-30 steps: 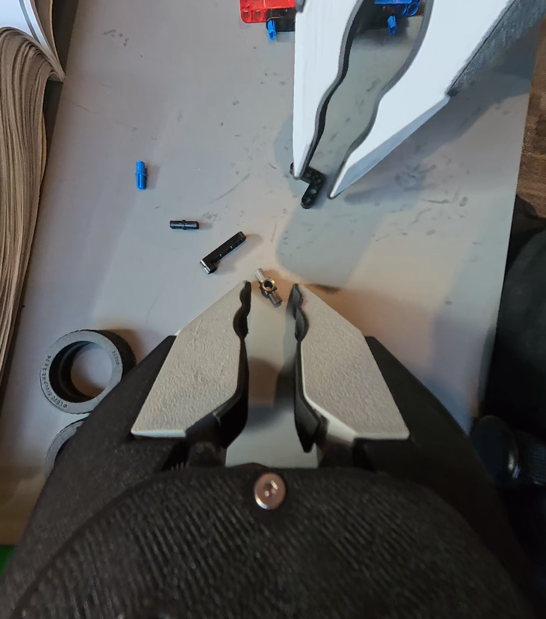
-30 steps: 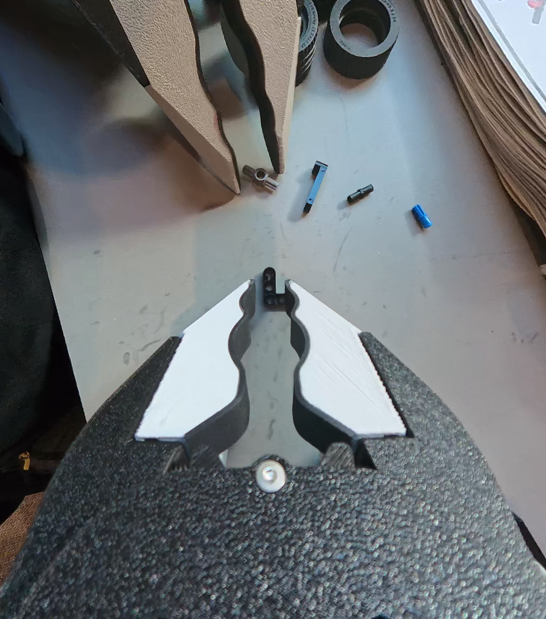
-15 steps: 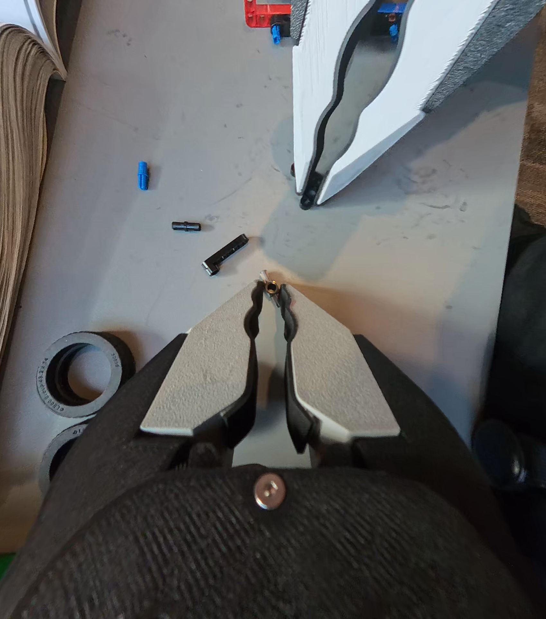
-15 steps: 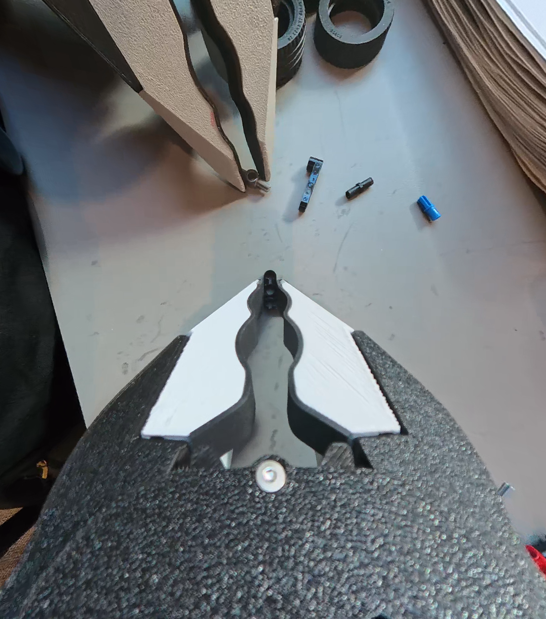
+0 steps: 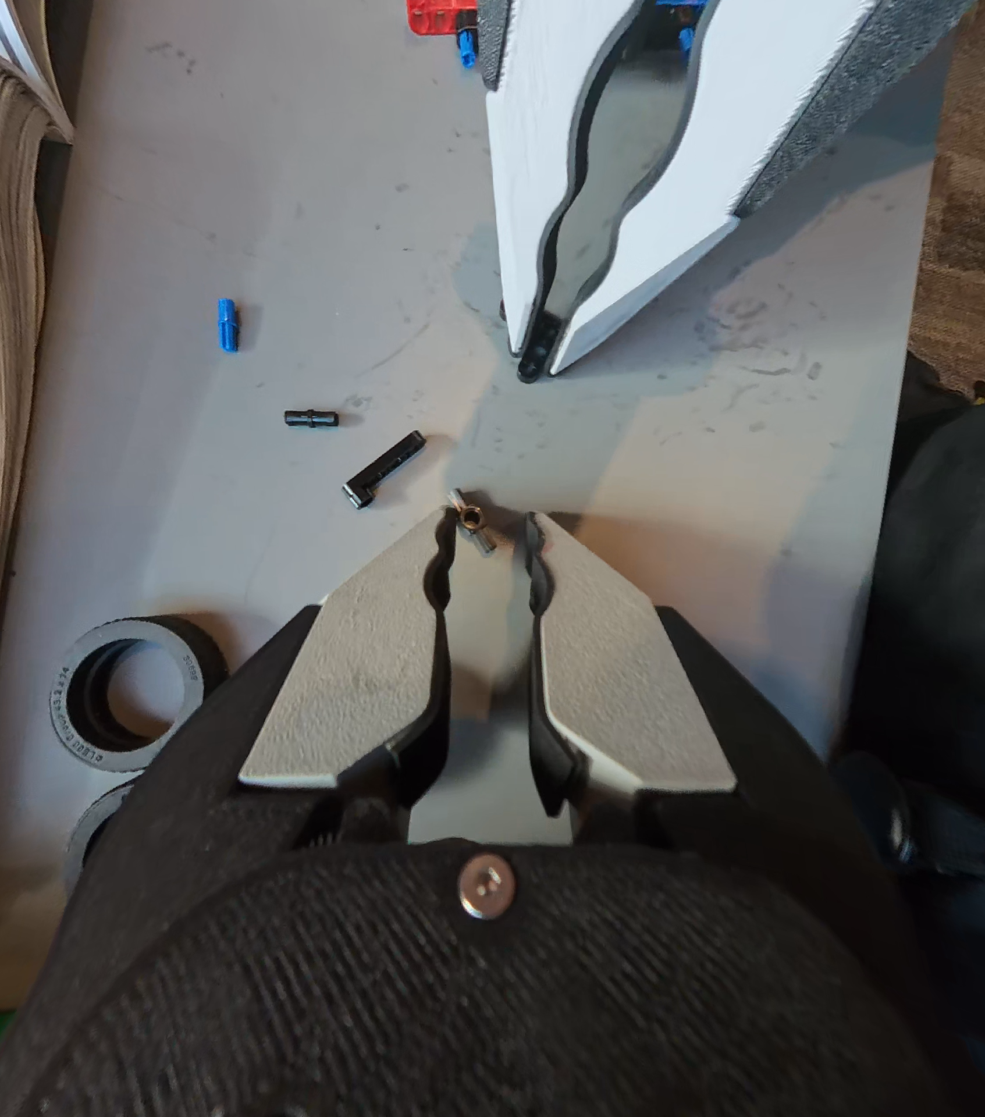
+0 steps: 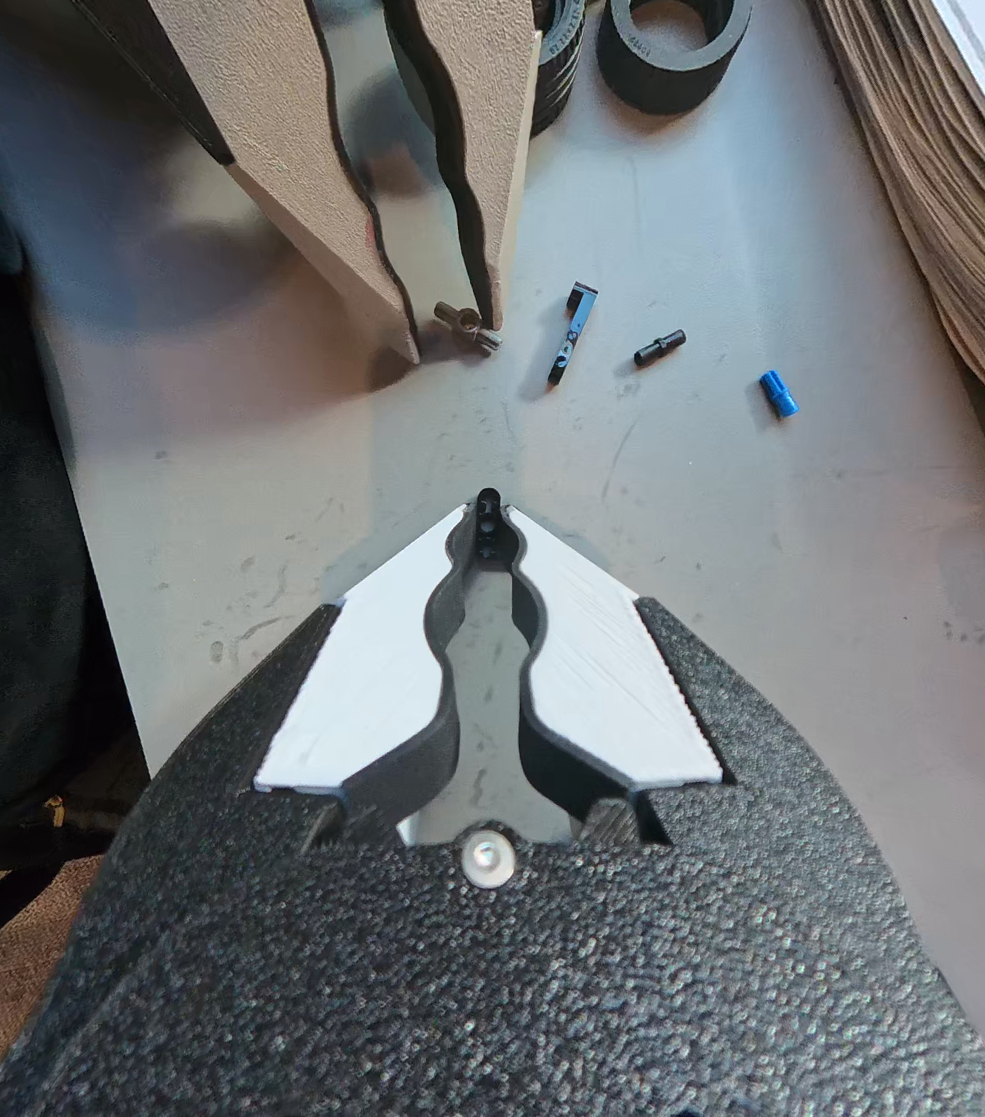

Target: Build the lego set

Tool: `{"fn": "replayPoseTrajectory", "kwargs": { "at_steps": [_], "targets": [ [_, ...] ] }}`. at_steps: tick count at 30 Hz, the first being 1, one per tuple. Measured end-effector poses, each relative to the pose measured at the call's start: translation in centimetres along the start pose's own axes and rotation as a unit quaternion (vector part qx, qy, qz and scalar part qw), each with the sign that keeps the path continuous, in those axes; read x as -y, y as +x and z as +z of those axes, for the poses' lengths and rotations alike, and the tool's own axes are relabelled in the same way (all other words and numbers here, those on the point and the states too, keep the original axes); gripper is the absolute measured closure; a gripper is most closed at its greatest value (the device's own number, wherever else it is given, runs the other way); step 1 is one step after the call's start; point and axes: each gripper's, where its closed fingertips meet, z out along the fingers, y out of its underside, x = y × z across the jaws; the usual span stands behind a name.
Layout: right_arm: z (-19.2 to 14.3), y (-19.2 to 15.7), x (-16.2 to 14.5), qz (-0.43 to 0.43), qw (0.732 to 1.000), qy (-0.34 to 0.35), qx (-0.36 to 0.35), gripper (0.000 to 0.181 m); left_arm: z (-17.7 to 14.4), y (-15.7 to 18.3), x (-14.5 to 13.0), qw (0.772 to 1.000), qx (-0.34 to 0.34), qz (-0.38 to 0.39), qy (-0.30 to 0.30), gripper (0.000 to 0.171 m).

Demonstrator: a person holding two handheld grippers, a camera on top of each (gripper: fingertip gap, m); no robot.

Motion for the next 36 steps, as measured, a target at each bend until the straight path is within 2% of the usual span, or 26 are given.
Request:
{"fn": "replayPoseTrajectory", "kwargs": {
  "at_steps": [5,9,12,14,19,22,26,30,36],
  "targets": [
    [0.0,0.0,0.0,0.008,1.0,0.006,0.008,0.174,0.1,-0.7,0.0,1.0,0.028,0.004,-0.003,0.164],
    [0.0,0.0,0.1,0.033,0.999,0.03,0.015,0.174,0.4,-0.8,0.4,1.0,0.007,-0.003,0.018,0.164],
    [0.0,0.1,0.2,0.028,0.999,0.045,-0.009,0.175,0.3,-0.5,0.3,1.0,-0.006,-0.003,0.019,0.165],
    [-0.4,-0.4,1.2,0.034,0.996,0.084,-0.004,0.175,0.2,0.1,0.4,1.0,-0.012,0.012,0.026,0.165],
    [-2.4,-2.3,4.2,0.033,0.977,0.208,0.04,0.175,-1.4,2.8,2.0,0.991,-0.063,0.04,0.107,0.165],
    [-3.5,-4.5,5.7,0.042,0.959,0.266,0.091,0.175,-3.8,5.1,3.0,0.975,-0.116,0.055,0.183,0.166],
    [-5.5,-6.4,7.2,0.071,0.927,0.342,0.134,0.175,-5.8,6.5,3.1,0.959,-0.129,0.064,0.244,0.165],
    [-4.9,-6.8,6.8,0.087,0.925,0.342,0.14,0.175,-6.4,7.4,2.9,0.947,-0.162,0.043,0.275,0.166],
    [-5.6,-7.8,7.5,0.09,0.909,0.37,0.171,0.175,-7.0,7.8,2.7,0.94,-0.167,0.035,0.295,0.166]
  ]
}}
